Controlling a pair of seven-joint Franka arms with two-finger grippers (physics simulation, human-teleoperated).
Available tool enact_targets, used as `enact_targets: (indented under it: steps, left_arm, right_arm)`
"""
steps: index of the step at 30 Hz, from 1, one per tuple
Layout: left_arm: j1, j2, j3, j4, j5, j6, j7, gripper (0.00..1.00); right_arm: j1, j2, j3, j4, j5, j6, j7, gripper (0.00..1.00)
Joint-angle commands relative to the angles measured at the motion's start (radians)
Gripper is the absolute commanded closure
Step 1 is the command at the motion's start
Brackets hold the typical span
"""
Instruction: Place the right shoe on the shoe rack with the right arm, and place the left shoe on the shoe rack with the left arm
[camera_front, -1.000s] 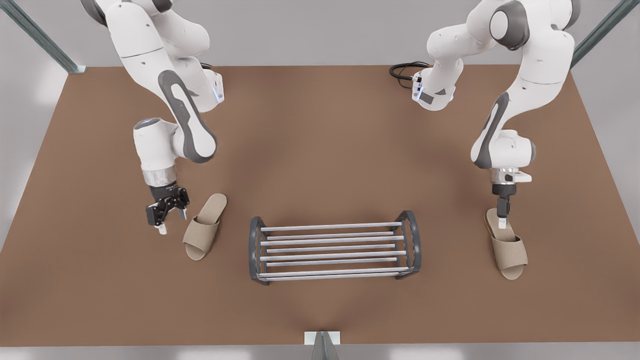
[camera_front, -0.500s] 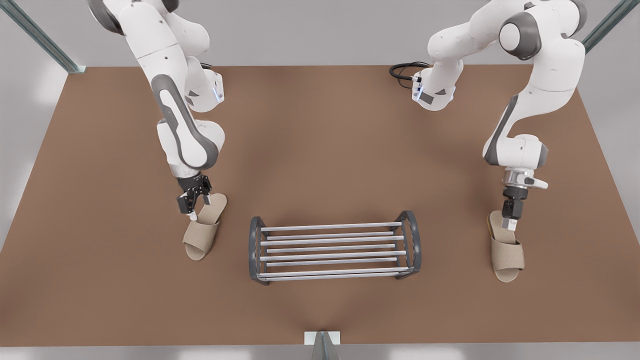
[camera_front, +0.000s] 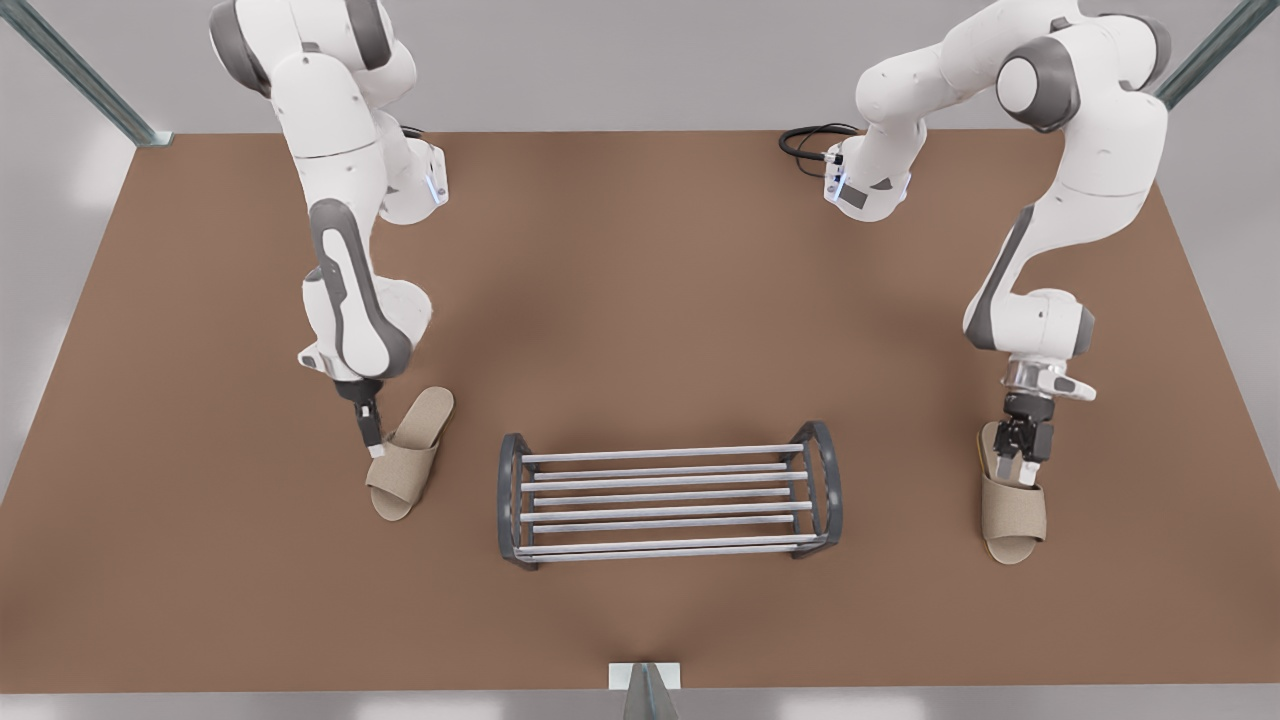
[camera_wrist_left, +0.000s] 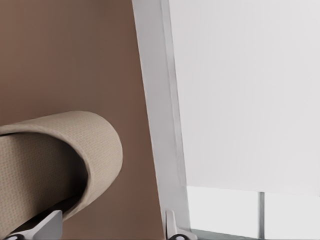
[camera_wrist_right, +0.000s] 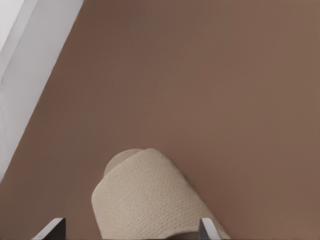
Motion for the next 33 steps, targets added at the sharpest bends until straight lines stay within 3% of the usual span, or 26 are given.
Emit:
enact_targets:
  steps: [1, 3, 4, 6, 8, 10, 12, 16, 19, 20, 21, 22, 23, 26, 30, 31, 32, 33]
  left_arm:
    - [0.008, 0.024, -0.003, 0.023, 0.005, 0.024, -0.143, 0.0]
    - [0.014, 0.026, -0.003, 0.026, 0.008, 0.024, -0.136, 0.0]
    - [0.017, 0.026, -0.003, 0.026, 0.009, 0.024, -0.136, 0.0]
    - [0.018, 0.024, -0.003, 0.026, 0.009, 0.025, -0.134, 0.0]
    - [0.031, 0.027, -0.002, 0.062, 0.032, 0.028, -0.136, 0.0]
    - [0.032, 0.046, -0.002, 0.089, 0.039, 0.028, -0.136, 0.0]
    - [0.034, 0.052, -0.003, 0.092, 0.039, 0.028, -0.136, 0.0]
    - [0.034, 0.089, -0.012, 0.148, 0.037, 0.041, -0.136, 0.0]
    - [0.032, 0.099, -0.034, 0.165, 0.036, 0.048, -0.137, 0.0]
    - [0.032, 0.101, -0.035, 0.165, 0.036, 0.048, -0.137, 0.0]
    - [0.032, 0.101, -0.035, 0.167, 0.036, 0.048, -0.137, 0.0]
    - [0.032, 0.104, -0.035, 0.174, 0.037, 0.048, -0.137, 0.0]
    - [0.032, 0.104, -0.037, 0.174, 0.037, 0.048, -0.137, 0.0]
    - [0.032, 0.127, -0.045, 0.199, 0.04, 0.048, -0.136, 0.0]
    - [0.032, 0.147, -0.045, 0.224, 0.054, 0.048, -0.136, 0.0]
    - [0.032, 0.149, -0.045, 0.224, 0.054, 0.05, -0.136, 0.0]
    - [0.032, 0.149, -0.046, 0.224, 0.054, 0.057, -0.136, 0.07]
    - [0.032, 0.155, -0.046, 0.225, 0.052, 0.062, -0.136, 0.08]
  right_arm:
    - [0.002, -0.027, -0.042, -0.003, 0.017, -0.354, -0.393, 0.0]
    - [0.002, -0.123, 0.027, -0.02, 0.102, -0.09, -0.381, 0.0]
    - [0.01, -0.156, 0.076, -0.031, 0.285, -0.041, -0.378, 0.0]
    - [0.012, -0.209, 0.114, -0.1, 0.506, -0.052, -0.381, 0.02]
    - [-0.03, -0.268, 0.064, -0.244, 0.751, -0.377, -0.478, 0.02]
    - [-0.031, -0.28, 0.16, -0.25, 0.92, -0.333, -0.508, 0.02]
    - [-0.076, -0.275, 0.268, -0.174, 0.937, -0.107, -0.513, 0.08]
    - [-0.048, -0.275, 0.223, -0.177, 0.953, -0.096, -0.487, 0.09]
    - [-0.008, -0.229, 0.183, -0.086, 0.96, -0.02, -0.36, 0.08]
    - [0.004, -0.225, 0.174, -0.086, 1.094, -0.021, -0.361, 0.05]
    - [0.221, -0.173, -0.031, -0.085, 1.134, -0.024, -0.398, 0.06]
    - [0.657, -0.044, -0.505, -0.066, 1.238, -0.041, -0.695, 0.06]
    - [0.802, 0.011, -0.653, -0.071, 1.27, -0.063, -0.823, 0.05]
    - [0.812, 0.015, -0.662, -0.062, 1.236, -0.001, -1.016, 0.05]
    - [0.834, 0.051, -0.659, -0.071, 1.151, -0.012, -1.018, 0.05]
    - [0.809, 0.057, -0.624, -0.125, 1.157, -0.139, -1.016, 0.05]
    - [0.73, 0.053, -0.548, -0.151, 1.167, -0.201, -1.018, 0.04]
    - [0.68, 0.044, -0.49, -0.151, 1.169, -0.205, -1.019, 0.04]
